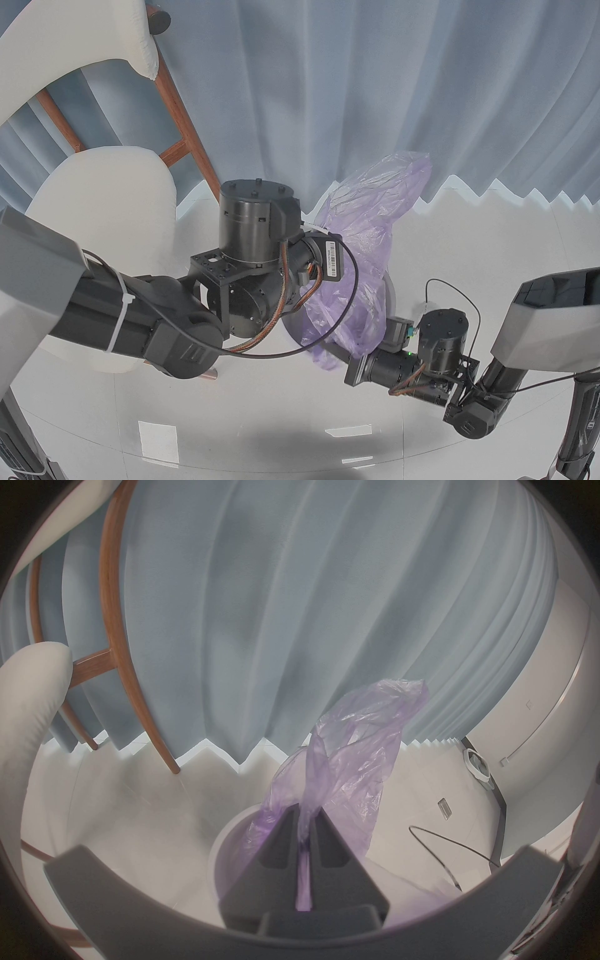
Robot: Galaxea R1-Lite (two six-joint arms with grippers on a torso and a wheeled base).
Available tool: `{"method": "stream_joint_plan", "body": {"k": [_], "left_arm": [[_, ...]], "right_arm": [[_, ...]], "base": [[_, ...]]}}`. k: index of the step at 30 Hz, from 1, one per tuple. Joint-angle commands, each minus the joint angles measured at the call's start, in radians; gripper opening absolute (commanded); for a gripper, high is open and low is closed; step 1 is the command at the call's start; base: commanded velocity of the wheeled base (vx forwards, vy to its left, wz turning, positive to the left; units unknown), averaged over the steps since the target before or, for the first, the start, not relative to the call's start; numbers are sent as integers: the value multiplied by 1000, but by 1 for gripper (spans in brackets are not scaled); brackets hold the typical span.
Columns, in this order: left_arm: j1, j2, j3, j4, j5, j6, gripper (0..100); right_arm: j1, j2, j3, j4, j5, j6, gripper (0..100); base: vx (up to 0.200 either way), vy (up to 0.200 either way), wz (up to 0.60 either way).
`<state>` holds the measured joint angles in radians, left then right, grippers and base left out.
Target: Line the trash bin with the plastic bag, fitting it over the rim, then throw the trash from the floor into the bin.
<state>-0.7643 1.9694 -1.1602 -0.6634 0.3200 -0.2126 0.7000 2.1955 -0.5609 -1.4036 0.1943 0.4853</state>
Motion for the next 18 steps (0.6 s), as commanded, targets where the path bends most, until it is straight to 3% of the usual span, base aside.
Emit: {"method": "stream_joint_plan", "body": {"k": [1, 6, 18], "left_arm": [[2, -24, 39, -2, 1, 1, 0], [-1, -26, 65, -10, 1, 1, 0], [-9, -21, 102, -15, -1, 2, 0]], "right_arm": [[-77, 53, -143, -9, -24, -4, 0], [-79, 125, -294, 2, -72, -77, 0], [-73, 267, -383, 52, -75, -267, 0]], "base": [[0, 0, 0], [0, 0, 0], [0, 0, 0]]}}
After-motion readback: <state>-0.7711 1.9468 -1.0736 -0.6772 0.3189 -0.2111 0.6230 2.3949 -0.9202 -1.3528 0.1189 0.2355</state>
